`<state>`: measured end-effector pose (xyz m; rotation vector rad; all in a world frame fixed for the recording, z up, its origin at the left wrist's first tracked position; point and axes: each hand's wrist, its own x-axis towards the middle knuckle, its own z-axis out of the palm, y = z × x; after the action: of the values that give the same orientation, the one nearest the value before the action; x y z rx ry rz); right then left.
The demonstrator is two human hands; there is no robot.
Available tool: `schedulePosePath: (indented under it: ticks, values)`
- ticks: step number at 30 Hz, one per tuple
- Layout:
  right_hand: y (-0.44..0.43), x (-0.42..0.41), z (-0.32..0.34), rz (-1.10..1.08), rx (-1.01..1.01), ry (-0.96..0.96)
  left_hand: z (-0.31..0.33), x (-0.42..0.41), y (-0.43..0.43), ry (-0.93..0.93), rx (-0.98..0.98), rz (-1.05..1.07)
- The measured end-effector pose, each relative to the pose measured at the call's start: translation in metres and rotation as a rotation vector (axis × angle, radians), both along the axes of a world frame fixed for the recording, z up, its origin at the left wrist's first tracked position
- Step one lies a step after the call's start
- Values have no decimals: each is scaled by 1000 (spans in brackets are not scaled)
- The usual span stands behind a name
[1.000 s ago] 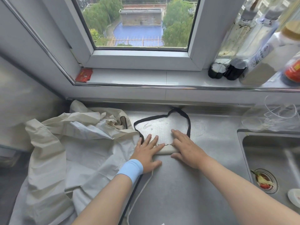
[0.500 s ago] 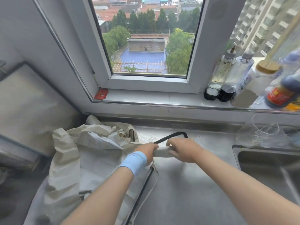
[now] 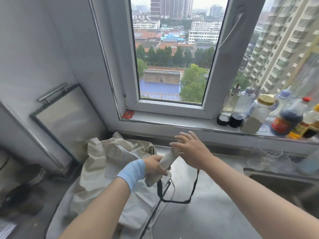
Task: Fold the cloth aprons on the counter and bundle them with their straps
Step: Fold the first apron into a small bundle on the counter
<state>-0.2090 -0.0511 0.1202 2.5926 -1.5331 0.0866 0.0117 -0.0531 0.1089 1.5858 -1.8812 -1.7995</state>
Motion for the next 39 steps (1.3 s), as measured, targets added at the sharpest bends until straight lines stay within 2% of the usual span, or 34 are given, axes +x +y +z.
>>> schedulePosePath:
  ticks: [1,3,7,10,14,19,22,25,27,29,31,36,39]
  values:
    - [7,5,0,49,-138,23,4,5,4,145,66,75]
    - [24,20,2,79,-272,63,15,14,16,377,159,147]
    - [50,47,0,-24,-445,149,32,28,42,578,280,120]
    - [64,64,11,-70,-547,119,40,36,64,658,291,105]
    - [72,71,22,11,-658,23,43,47,94,740,315,116]
    - [82,77,27,136,-666,-83,51,57,122,738,195,166]
    - [93,86,37,124,-645,-223,57,59,132,758,143,180]
    - [102,96,48,60,-443,-367,58,60,139,756,103,219]
    - [108,101,60,-16,-172,-492,57,62,138,619,-10,256]
    - [109,104,73,-116,4,-587,59,67,132,418,-181,285]
    - [108,106,87,-211,178,-714,61,70,125,349,-269,290]
    - [103,112,116,-286,577,-1136,81,54,124,603,-33,8]
    - [96,114,132,-371,654,-1198,85,47,116,737,33,78]
